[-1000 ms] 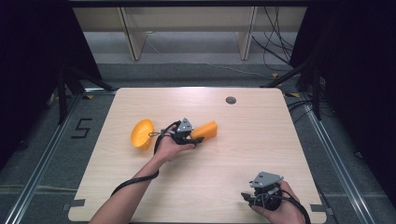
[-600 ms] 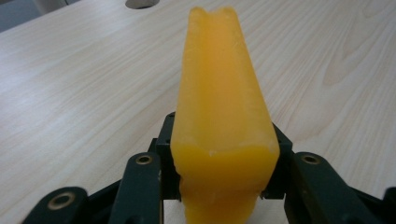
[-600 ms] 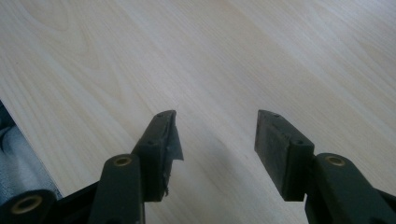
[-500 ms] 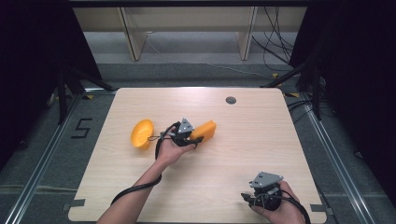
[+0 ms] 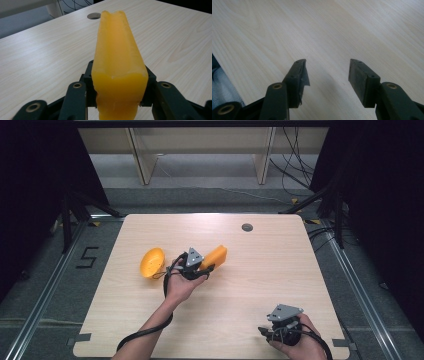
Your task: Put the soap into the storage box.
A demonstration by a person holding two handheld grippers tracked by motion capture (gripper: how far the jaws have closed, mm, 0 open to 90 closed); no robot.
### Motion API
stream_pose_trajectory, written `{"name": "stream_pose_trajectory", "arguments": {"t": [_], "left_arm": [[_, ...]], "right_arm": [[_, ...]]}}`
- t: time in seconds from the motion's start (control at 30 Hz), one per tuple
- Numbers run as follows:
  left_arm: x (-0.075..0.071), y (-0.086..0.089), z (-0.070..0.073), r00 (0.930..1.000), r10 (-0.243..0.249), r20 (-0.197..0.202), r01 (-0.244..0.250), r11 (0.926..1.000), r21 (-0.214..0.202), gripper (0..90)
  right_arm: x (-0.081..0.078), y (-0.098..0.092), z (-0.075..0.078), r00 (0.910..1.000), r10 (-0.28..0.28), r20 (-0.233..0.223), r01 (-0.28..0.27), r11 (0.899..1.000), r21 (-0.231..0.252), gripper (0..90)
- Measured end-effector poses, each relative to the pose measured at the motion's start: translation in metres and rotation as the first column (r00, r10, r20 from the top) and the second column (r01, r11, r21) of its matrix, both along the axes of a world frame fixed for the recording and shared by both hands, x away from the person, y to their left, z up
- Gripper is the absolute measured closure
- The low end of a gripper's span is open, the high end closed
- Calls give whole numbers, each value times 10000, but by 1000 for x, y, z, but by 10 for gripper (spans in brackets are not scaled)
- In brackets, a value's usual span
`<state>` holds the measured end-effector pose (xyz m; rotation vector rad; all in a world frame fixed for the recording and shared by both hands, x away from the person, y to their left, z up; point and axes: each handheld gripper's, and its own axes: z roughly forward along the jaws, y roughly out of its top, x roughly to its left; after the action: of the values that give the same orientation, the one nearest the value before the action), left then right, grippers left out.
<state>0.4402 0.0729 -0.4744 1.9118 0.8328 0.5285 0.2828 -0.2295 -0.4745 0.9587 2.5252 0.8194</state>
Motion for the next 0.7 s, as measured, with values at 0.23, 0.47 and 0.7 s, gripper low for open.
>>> {"name": "stream_pose_trajectory", "arguments": {"t": [0.23, 0.47, 0.7], "left_arm": [[-18, 9, 7, 9986, 462, 253, -454, 9984, -327, 602], [-36, 19, 12, 9954, 777, 559, -761, 9966, -307, 602], [-45, 27, 11, 9922, 1068, 645, -1035, 9933, -518, 603]], "right_arm": [[-2, 0, 3, 9996, -77, -269, 75, 10000, -57, 486], [0, -1, 4, 9999, 94, -43, -94, 9999, -99, 486], [-1, 0, 5, 10000, 52, -70, -52, 10000, 28, 486]]}}
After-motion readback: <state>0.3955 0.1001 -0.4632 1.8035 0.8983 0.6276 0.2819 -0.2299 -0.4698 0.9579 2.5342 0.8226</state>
